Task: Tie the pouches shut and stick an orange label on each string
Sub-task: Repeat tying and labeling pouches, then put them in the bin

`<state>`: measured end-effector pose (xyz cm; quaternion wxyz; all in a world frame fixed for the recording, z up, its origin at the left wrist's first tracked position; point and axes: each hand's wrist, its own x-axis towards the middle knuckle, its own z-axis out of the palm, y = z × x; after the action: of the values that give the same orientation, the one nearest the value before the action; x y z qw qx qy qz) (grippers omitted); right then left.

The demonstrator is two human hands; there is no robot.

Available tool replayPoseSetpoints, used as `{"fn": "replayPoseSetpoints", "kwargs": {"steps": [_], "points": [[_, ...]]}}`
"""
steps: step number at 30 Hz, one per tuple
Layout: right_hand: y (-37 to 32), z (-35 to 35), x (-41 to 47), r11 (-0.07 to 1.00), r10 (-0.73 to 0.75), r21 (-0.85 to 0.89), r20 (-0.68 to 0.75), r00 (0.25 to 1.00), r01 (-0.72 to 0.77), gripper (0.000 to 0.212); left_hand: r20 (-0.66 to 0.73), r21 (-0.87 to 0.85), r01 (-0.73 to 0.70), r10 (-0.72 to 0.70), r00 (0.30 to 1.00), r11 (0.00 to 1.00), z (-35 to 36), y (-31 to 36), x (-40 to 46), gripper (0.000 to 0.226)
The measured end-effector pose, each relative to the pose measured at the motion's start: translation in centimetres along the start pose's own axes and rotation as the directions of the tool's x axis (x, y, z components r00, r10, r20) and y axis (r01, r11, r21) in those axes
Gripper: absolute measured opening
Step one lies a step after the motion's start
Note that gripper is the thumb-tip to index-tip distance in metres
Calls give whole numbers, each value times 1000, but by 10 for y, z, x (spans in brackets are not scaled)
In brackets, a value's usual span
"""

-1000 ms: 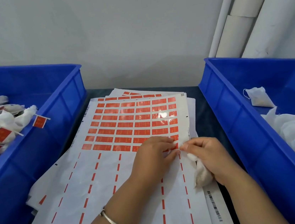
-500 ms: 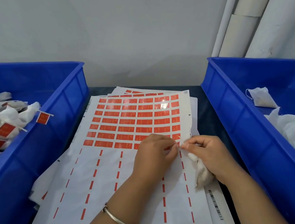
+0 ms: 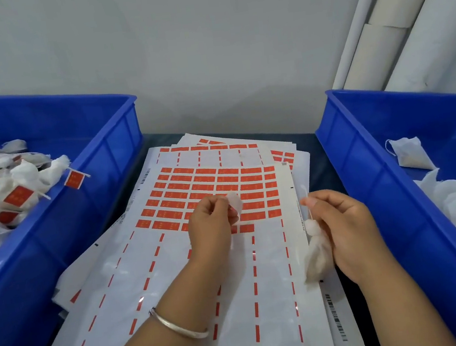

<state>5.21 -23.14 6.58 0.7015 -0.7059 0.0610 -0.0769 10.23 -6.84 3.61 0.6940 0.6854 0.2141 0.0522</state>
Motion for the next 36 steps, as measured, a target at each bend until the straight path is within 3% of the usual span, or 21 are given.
{"fn": "replayPoseSetpoints", "kwargs": {"steps": [3,7,12,14,16,18,21,27,36], "points": [[-7,0,-4,960,28,276,69,997,-46,8,36,-33,-10,11,999,999,0,0,-2,22],[-12,-4,-3,833,-22,549,148,989,-64,16,76,-45,-17,20,997,999,2,0,-4,19],[-16,-7,-4,568,-139,809,272,952,-148,14,82,-47,-59,62,995,997,1,-2,-3,21],[-16,-3,-6,751,-45,648,245,968,-129,18,99,-65,-60,66,993,996,2,-1,-3,18],[-6,10,-7,941,85,317,121,989,-120,17,140,-104,-39,53,989,994,2,0,-4,15],[6,25,-7,986,106,126,29,994,-109,18,209,-169,-8,44,977,986,0,3,-5,15],[18,38,-7,995,89,-52,22,996,-87,17,277,-148,9,33,960,989,0,3,-10,14],[18,31,-4,998,66,-18,-12,998,-66,6,427,-72,30,3,904,997,4,5,-19,18],[13,22,-1,991,-90,-105,-118,989,78,12,497,-7,-39,38,867,999,7,4,-26,23]]}}
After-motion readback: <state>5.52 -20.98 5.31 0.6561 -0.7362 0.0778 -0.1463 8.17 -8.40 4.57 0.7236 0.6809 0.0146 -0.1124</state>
